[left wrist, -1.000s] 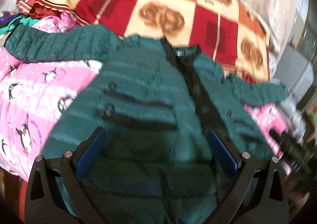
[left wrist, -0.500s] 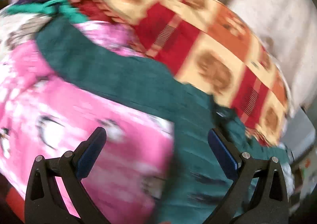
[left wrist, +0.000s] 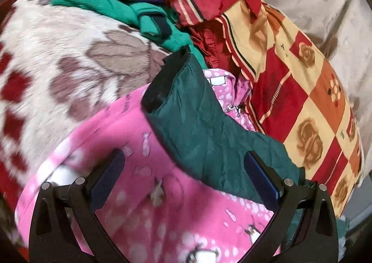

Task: Fold large clothes
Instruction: 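Move the left tool to the jacket sleeve cuff and close on it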

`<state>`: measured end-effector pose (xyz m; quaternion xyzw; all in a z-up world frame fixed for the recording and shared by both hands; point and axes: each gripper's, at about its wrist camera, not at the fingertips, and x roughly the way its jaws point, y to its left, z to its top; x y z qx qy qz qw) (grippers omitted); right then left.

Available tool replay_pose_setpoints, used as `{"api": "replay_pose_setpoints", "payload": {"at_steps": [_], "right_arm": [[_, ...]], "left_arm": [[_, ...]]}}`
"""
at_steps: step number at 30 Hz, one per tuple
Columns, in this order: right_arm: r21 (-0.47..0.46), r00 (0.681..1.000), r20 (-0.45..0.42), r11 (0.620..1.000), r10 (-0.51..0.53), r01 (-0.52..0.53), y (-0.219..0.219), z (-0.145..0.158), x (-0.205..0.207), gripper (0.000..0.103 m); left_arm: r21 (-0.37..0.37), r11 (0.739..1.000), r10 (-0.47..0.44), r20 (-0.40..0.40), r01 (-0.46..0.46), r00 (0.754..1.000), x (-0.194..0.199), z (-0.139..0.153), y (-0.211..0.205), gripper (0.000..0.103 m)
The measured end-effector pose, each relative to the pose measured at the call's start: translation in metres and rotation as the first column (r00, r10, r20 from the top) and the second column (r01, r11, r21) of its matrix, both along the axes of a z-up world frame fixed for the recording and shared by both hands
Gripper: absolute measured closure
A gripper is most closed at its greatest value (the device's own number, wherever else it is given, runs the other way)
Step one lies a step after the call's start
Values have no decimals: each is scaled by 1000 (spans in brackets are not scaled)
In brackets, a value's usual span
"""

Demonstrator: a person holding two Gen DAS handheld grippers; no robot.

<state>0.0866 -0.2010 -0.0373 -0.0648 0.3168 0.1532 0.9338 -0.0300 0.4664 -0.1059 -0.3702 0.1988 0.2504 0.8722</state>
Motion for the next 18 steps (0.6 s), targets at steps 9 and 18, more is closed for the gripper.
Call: {"api": "replay_pose_setpoints", "payload": {"at_steps": [9,18], "right_arm": [[-14,999,-37,1000,-20,19,-2,-5,4,11],[-44,998,-34,998,-51,50,-5,0,1,11]], "left_arm": [[116,993,-16,60,9,998,42,7,16,1],[91,995,41,72,-47,997,58,6,40,59]]}}
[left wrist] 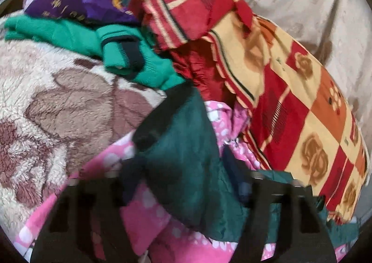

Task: Fold large clothes
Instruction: 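Move the left tool to the jacket sleeve cuff and close on it, then lift the sleeve cuff with the left tool and carry it across the jacket body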

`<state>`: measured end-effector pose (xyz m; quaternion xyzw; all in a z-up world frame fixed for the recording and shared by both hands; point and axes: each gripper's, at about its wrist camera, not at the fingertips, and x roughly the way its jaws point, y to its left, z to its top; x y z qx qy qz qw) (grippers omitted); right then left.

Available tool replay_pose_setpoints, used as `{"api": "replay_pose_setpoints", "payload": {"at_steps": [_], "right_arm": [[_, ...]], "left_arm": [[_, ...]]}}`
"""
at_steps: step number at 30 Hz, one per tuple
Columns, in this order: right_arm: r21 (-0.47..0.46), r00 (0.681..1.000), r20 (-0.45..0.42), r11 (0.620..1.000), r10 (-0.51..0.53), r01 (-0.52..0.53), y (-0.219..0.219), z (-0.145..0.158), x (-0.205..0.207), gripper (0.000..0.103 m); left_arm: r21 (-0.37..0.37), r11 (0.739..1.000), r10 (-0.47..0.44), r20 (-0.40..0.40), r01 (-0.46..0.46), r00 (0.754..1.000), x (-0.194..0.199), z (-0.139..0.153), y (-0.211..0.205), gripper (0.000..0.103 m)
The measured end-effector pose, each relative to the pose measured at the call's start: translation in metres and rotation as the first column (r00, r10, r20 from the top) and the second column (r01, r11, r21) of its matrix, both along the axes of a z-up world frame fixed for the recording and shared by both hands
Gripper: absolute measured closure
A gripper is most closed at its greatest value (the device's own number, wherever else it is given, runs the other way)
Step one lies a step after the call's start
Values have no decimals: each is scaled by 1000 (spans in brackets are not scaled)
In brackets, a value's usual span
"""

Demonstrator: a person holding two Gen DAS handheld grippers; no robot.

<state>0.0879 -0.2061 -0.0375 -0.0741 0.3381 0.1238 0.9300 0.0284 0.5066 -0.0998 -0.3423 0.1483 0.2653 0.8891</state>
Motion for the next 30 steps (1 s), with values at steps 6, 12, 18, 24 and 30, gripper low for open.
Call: {"api": "replay_pose_setpoints", "payload": {"at_steps": [6,12,18,24,30], "right_arm": [[-26,999,-12,998,-51,51,-16,-5,1,11],[-26,998,-20,998,-56,56,-18,-8,3,11],[-7,998,7,998,-64,64,-24,-6,-2,11],[7,994,21,994,-107,107,-38,-2,-7,11],[-7,986,78,989,-149,150,-56,9,-19,11]], "left_arm": [[-23,1000,-12,0,12,1000,-2,2,1,87],[6,998,-65,13,65,998,-1,25,-32,87],[-36,988,-148,-15,148,989,29,43,-91,87],[-33,960,-279,-7,278,960,74,66,-180,87],[1,910,-415,-7,415,910,119,96,-266,87]]}}
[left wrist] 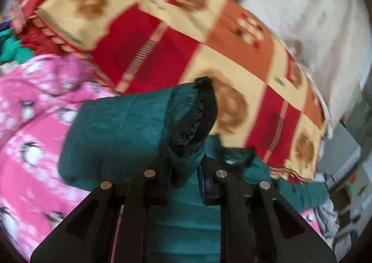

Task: Fold large clothes
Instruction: 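Lift the sleeve cuff with the left tool and carry it across the jacket body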

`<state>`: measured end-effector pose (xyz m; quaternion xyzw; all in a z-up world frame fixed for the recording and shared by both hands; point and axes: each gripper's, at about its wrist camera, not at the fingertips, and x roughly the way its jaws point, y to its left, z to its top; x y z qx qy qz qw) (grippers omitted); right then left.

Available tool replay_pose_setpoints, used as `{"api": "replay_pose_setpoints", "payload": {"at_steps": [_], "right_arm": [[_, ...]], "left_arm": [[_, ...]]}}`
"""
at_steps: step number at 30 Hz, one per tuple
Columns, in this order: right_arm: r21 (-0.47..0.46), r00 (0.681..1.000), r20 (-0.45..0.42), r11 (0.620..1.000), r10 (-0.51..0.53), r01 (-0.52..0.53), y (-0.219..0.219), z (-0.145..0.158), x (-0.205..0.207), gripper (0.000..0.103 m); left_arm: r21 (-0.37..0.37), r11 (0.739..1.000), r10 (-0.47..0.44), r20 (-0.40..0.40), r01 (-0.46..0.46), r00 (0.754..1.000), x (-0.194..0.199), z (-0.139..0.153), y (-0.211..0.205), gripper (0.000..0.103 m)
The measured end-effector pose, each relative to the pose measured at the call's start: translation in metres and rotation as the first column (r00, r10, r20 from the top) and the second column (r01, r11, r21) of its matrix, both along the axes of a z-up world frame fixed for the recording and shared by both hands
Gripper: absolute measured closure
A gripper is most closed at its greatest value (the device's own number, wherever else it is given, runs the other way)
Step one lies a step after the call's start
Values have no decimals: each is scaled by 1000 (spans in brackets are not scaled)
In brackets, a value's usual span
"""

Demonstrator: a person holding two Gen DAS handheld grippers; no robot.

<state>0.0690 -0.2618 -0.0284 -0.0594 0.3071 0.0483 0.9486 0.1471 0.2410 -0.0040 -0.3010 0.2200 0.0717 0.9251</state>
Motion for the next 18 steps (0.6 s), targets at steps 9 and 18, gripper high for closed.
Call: {"api": "replay_pose_setpoints", "payload": {"at_steps": [9,18], "right_arm": [[85,999,-39,996,17,-14,-17,-12,2,11],[164,997,-82,987,11,3,-33,-22,7,11]], "left_arm": [[-16,983,-182,-47,181,982,68,-5,-112,87],[-37,935,-356,-88,354,930,119,-29,-198,87]]}}
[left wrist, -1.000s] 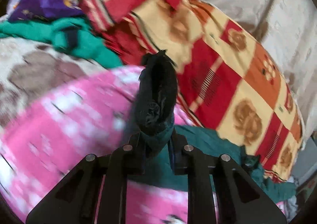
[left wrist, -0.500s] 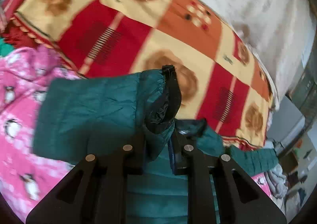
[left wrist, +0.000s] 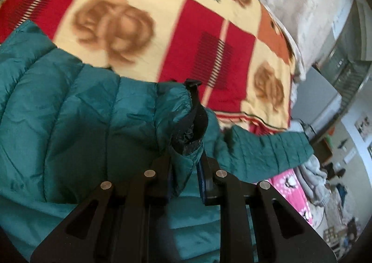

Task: Fold large clothes
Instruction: 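Lift the sleeve cuff with the left tool and carry it across the jacket body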

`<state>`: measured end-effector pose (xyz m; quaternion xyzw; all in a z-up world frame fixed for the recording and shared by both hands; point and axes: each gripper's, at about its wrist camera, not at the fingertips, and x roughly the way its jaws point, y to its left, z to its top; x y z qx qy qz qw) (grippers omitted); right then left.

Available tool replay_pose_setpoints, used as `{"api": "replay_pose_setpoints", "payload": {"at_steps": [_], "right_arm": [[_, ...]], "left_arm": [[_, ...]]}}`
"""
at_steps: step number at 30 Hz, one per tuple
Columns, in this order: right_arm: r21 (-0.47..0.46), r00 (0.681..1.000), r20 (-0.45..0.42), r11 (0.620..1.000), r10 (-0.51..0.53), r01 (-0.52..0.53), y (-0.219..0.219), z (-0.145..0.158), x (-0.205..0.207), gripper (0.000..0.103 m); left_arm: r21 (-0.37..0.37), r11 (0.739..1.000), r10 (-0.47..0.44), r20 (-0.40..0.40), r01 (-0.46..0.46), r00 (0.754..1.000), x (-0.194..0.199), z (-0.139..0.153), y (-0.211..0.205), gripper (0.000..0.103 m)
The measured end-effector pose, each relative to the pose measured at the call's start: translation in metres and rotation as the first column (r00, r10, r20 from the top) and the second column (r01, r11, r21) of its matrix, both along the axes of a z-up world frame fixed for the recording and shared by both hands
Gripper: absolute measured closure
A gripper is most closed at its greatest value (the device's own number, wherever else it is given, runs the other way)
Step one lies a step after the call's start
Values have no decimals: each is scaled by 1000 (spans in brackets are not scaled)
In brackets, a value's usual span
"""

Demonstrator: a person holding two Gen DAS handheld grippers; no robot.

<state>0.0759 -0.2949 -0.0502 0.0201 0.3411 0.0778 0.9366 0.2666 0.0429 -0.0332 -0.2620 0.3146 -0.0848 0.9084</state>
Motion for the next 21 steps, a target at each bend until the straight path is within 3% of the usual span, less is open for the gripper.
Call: {"api": "replay_pose_setpoints", "payload": {"at_steps": [9,14,21], "right_arm": [[-5,998,-35,999,-45,45,-4,-8,7,11],[-60,991,-36,990,-126,124,-6,-10,8,11],[-81,993,-49,992,-103,99,-1,-12,10,11]], "left_arm": [[-57,975,-215,-27,213,976,34,-19,-75,87],[-84,966,-246,-29,243,969,43,-29,-94,87],[-154,955,-263,-62,251,963,58,-49,-108,87]]}}
